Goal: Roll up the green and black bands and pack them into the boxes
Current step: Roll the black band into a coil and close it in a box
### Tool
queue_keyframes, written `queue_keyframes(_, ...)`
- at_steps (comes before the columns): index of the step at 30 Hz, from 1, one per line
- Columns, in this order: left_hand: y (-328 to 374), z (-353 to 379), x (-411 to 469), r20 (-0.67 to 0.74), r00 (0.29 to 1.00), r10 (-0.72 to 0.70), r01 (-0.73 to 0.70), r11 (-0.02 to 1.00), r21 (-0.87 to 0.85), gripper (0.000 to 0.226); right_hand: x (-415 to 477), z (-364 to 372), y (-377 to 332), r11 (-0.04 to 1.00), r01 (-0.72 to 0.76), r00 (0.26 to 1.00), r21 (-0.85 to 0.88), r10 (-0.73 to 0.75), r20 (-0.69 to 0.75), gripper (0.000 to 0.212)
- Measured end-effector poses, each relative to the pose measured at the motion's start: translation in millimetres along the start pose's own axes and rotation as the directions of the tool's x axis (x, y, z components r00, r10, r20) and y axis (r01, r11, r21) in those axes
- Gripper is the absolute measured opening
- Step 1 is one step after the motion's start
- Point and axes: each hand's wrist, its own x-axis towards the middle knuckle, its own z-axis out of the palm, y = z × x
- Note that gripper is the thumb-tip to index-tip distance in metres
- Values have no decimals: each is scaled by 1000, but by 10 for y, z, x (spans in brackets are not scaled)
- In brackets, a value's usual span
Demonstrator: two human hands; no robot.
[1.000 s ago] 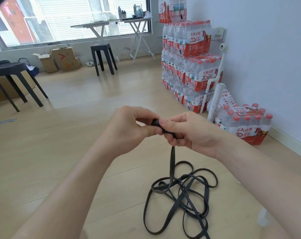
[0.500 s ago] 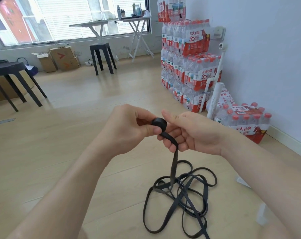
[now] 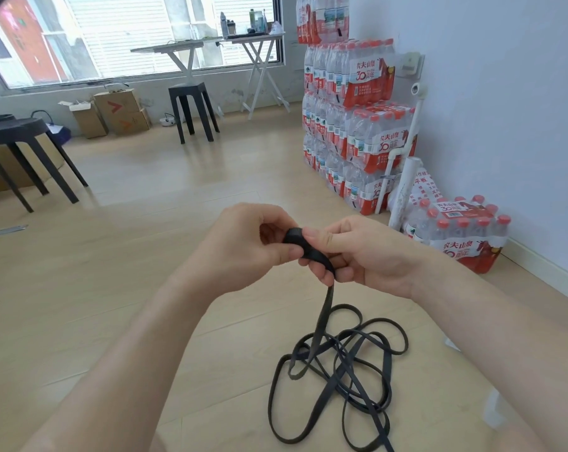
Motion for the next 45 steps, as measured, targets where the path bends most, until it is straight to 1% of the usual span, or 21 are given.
queue_keyframes(1,-17,-6,-3,26,999,-44,48,983,-180,14,-1,-5,-1,998,19,999,56,-21,27,34)
queue_keyframes(2,-45,-6,-5,63,995,-72,90,934,-346,16,-3,-8,-3,993,42,997,114,-49,55,33)
queue_keyframes(4,-123,31,8,134,988,-80,143,803,-578,23,-3,-3,-1,972,82,990,218,-106,97,30)
queue_keyframes(6,-166,74,16,153,987,-54,145,722,-676,41,1,9,4,951,106,982,292,-146,119,26)
queue_keyframes(7,-163,77,13,139,990,-37,123,718,-685,45,5,9,7,944,111,979,312,-157,127,25)
queue_keyframes(9,-129,49,9,50,999,-4,34,781,-623,34,-3,2,-11,950,105,978,294,-153,145,27)
queue_keyframes(11,-103,-3,11,-40,999,24,-42,855,-517,20,-26,-14,-56,979,82,984,188,-110,140,36)
queue_keyframes(14,-59,-55,9,-95,995,22,-55,931,-360,7,-57,-37,-116,999,9,998,32,-10,58,58)
queue_keyframes(16,-43,-63,6,-102,994,27,-49,973,-226,11,-65,-36,-133,1000,-20,1000,-13,20,19,61)
queue_keyframes(21,-16,-30,6,-116,990,82,-84,996,-16,18,-60,-5,-125,994,-53,998,-95,49,-44,58)
queue_keyframes(24,-18,-22,25,-116,981,153,-138,983,121,16,-53,26,-115,991,-40,997,-128,31,-69,61)
queue_keyframes(27,-39,-16,45,-91,975,204,-185,966,182,15,-36,45,-94,990,-22,996,-137,10,-86,56)
queue_keyframes(29,-63,-13,52,-65,976,209,-195,966,169,15,-24,49,-78,994,-14,997,-107,6,-77,52)
queue_keyframes(30,-74,-9,51,-60,979,196,-188,975,119,15,-18,45,-70,997,-8,998,-73,4,-64,50)
queue_keyframes(32,-91,2,37,-58,991,123,-128,986,-104,15,-11,27,-55,1000,14,1000,28,-13,-27,44)
queue_keyframes(35,-140,48,31,-13,1000,18,-22,880,-474,21,-21,8,-54,978,66,997,200,-73,30,35)
queue_keyframes(37,-182,90,38,22,999,25,-6,782,-623,34,-24,12,-56,957,94,992,276,-115,60,30)
queue_keyframes(39,-170,97,39,9,999,50,-32,767,-640,36,-28,17,-68,958,87,989,273,-116,90,34)
queue_keyframes(41,-143,46,44,-49,998,42,-62,833,-550,23,-41,2,-94,991,43,995,128,-54,84,45)
queue_keyframes(43,-135,-33,51,-107,994,11,-58,893,-446,16,-67,-33,-122,998,-2,1000,-60,3,24,59)
queue_keyframes(45,-142,-108,55,-137,990,-13,-36,937,-347,11,-90,-56,-141,993,-8,1000,-115,5,-28,64)
